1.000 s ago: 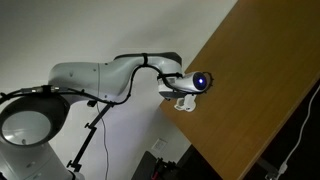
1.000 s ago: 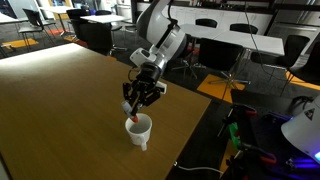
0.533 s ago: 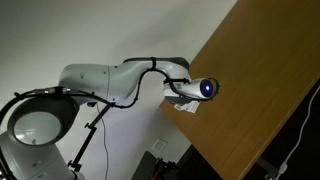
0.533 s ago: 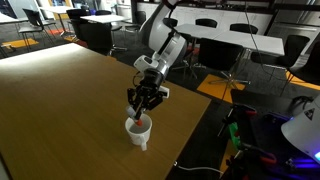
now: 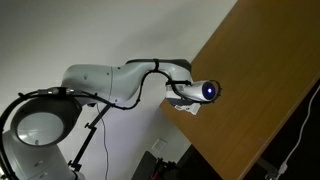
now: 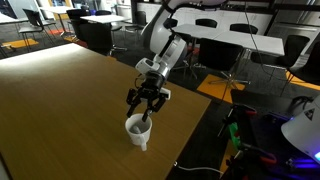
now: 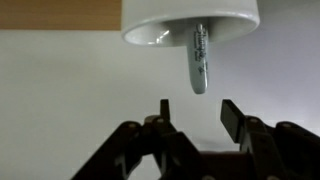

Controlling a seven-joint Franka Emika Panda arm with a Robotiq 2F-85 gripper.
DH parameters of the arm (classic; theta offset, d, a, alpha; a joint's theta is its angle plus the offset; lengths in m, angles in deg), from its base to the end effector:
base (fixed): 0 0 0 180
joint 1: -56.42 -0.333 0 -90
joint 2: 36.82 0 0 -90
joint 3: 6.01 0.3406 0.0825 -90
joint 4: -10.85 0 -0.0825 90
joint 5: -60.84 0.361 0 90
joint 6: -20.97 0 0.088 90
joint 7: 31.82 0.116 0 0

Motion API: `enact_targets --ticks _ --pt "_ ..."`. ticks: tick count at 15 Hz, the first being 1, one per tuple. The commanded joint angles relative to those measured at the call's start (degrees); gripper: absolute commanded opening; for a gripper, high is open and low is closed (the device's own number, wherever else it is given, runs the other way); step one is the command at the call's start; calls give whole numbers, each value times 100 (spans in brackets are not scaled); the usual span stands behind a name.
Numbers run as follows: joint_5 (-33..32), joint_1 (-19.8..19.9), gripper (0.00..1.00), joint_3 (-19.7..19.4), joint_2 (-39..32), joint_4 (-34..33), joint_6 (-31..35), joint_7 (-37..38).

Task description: Pick the pen from the table, put it in the cup then place it back on the table

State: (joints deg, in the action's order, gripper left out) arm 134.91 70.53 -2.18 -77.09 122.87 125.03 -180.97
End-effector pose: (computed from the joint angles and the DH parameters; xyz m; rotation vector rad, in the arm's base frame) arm 0.5629 -0.0139 0.1507 -1.5048 -1.3576 -1.0694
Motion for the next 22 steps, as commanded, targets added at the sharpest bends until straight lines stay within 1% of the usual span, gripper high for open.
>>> enact_targets --ticks 1,2,3,9,10,14,17,22 --pt "160 -10 87 24 181 170 146 0" --pt "183 -12 95 19 258 245 143 0" --pt "194 -14 100 17 344 321 148 5" --pt "113 24 100 4 902 726 10 10" --pt "186 -227 100 -287 1003 762 -168 0" --pt "123 -346 100 -486 1274 890 -290 62" --pt "82 -430 100 -576 1331 879 -329 118" --pt "50 -536 100 -617 1248 796 -329 163"
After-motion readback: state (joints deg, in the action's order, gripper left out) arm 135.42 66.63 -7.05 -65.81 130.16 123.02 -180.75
